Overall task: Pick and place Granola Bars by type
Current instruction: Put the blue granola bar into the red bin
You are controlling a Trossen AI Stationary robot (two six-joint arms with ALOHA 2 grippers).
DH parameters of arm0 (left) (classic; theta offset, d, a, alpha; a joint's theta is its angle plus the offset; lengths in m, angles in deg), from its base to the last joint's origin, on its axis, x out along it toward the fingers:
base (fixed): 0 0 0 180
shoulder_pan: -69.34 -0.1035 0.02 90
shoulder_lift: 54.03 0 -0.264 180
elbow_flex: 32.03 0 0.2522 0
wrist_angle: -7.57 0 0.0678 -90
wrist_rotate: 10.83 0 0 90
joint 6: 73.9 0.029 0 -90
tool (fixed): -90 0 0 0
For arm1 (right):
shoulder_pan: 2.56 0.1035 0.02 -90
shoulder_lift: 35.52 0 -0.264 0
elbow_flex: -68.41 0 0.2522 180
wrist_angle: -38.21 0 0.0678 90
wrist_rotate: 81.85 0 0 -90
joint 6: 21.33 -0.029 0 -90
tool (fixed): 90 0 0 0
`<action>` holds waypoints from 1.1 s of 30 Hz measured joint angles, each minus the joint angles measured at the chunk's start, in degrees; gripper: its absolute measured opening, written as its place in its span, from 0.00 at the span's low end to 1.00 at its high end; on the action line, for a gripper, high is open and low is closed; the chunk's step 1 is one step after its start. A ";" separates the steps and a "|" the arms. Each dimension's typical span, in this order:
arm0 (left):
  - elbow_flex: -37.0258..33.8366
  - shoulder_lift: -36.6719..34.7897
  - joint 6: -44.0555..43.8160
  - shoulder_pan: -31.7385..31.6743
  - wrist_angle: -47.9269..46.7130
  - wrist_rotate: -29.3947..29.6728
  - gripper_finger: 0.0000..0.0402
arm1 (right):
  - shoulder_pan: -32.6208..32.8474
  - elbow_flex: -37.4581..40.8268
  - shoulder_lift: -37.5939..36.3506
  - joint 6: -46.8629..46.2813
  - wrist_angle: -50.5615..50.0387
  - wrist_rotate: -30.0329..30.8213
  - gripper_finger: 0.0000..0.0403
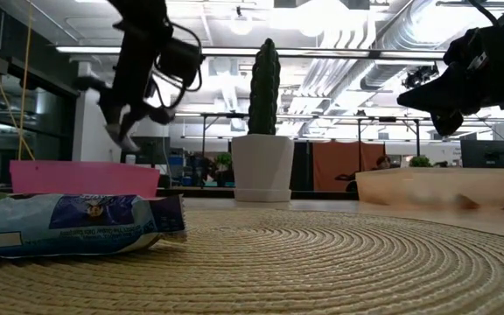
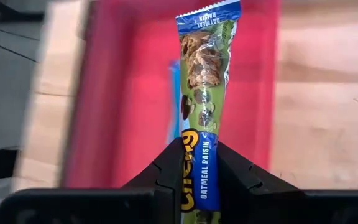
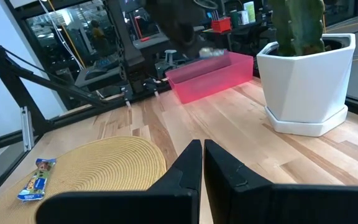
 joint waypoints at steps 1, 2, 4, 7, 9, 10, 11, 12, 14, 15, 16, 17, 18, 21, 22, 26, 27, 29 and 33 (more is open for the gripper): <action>-1.16 0.00 1.07 -0.53 2.57 -1.37 0.15 | 0.01 0.00 0.00 0.01 0.00 0.00 0.00; -2.34 0.00 2.05 -1.13 4.89 -2.87 0.15 | 0.01 0.00 0.00 0.00 0.00 0.00 0.00; -4.40 0.02 3.70 -2.38 8.92 -6.42 0.15 | 0.00 0.00 0.00 0.00 0.00 0.00 0.00; -6.74 0.02 5.07 -4.14 12.48 -9.89 0.15 | 0.01 0.00 0.00 0.00 0.00 0.00 0.00; -7.99 0.02 5.04 -5.03 13.08 -10.95 0.15 | -0.01 0.00 0.00 0.00 0.00 0.00 0.00; -8.33 0.02 5.15 -5.45 13.25 -11.27 0.15 | -0.01 0.00 0.00 0.00 0.00 0.00 0.00; -8.56 0.02 5.80 -5.95 13.62 -11.77 0.15 | 0.01 0.00 0.00 0.00 0.00 0.00 0.00; -8.72 0.02 6.73 -6.41 13.78 -12.53 0.15 | 0.00 0.00 0.00 0.01 0.00 0.00 0.00; -9.01 0.02 9.03 -7.19 13.85 -13.86 0.15 | 0.01 0.00 0.00 0.02 0.00 0.00 0.00; -9.19 0.02 9.95 -7.45 14.17 -14.52 0.15 | 0.01 0.00 0.00 0.00 0.00 0.00 0.00; -9.41 0.02 10.67 -7.64 14.49 -15.30 0.15 | 0.00 0.00 0.00 0.01 0.00 0.00 0.00; -9.62 0.02 10.94 -7.78 14.70 -15.88 0.15 | 0.00 0.00 0.00 0.01 0.00 0.00 0.00; -9.91 0.02 11.28 -7.96 15.00 -16.52 0.15 | 0.01 0.02 0.00 0.02 0.00 0.00 0.00; -10.57 0.02 12.52 -8.23 15.57 -17.74 0.15 | 0.01 0.00 0.00 0.00 0.00 0.00 0.00; -10.77 0.02 12.58 -8.21 15.53 -18.04 0.15 | 0.01 0.01 0.00 0.01 0.00 0.00 0.00; -11.42 0.02 12.72 -8.20 15.59 -18.60 0.15 | 0.00 0.01 0.00 0.01 0.00 0.00 0.00; -11.42 0.02 13.25 -8.20 15.58 -18.70 0.15 | 0.00 0.00 0.00 0.00 0.00 0.00 0.00; -11.42 0.02 14.97 -8.20 16.03 -19.23 0.16 | 0.00 0.00 0.00 0.01 0.00 0.00 0.00; -11.42 0.02 16.31 -8.20 17.04 -20.12 0.19 | 0.01 0.00 0.00 0.00 0.00 0.00 0.00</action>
